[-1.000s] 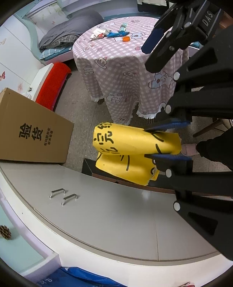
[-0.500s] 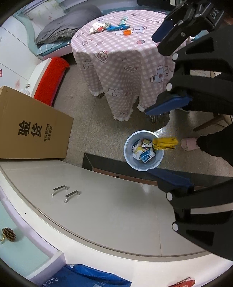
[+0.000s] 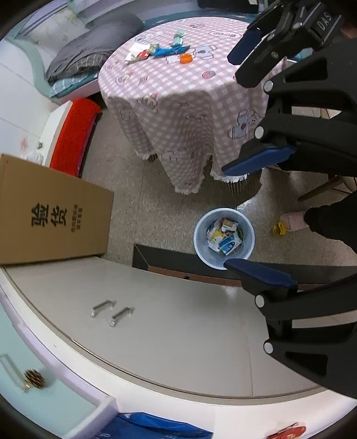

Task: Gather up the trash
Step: 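Move both open tools back toward the table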

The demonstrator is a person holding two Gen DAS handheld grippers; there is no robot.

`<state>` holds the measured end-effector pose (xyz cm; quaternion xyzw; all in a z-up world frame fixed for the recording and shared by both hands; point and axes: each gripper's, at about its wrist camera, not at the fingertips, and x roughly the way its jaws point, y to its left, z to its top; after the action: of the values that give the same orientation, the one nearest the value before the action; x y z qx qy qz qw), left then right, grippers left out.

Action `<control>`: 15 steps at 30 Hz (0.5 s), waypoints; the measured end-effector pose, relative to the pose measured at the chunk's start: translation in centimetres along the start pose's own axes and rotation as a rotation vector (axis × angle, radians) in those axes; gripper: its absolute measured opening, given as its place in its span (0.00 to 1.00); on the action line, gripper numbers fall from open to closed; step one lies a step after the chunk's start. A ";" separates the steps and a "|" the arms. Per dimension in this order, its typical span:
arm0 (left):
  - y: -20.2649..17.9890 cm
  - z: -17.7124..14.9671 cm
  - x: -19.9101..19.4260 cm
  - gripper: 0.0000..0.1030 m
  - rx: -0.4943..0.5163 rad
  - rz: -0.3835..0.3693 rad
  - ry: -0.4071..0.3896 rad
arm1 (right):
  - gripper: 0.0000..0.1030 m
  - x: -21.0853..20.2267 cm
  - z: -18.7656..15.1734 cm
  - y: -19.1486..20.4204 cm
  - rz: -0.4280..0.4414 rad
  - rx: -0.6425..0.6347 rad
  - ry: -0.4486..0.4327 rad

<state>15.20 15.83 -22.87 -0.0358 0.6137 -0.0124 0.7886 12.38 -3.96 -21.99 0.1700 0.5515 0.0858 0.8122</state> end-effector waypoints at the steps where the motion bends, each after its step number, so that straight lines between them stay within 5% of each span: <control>1: -0.5 0.1 0.0 0.60 0.006 -0.007 -0.001 | 0.81 -0.2 0.0 -0.4 0.001 0.007 -0.003; 8: -6.5 1.0 0.2 0.61 0.094 -0.067 -0.006 | 0.81 -3.2 1.1 -6.2 -0.047 0.099 -0.079; 15: -17.5 2.3 3.1 0.63 0.243 -0.106 0.033 | 0.81 -6.5 3.1 -16.5 -0.133 0.206 -0.142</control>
<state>18.62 -1.73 -24.03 0.0278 0.6179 -0.1288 0.7751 12.00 -21.96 -21.42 0.2212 0.5084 -0.0373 0.8314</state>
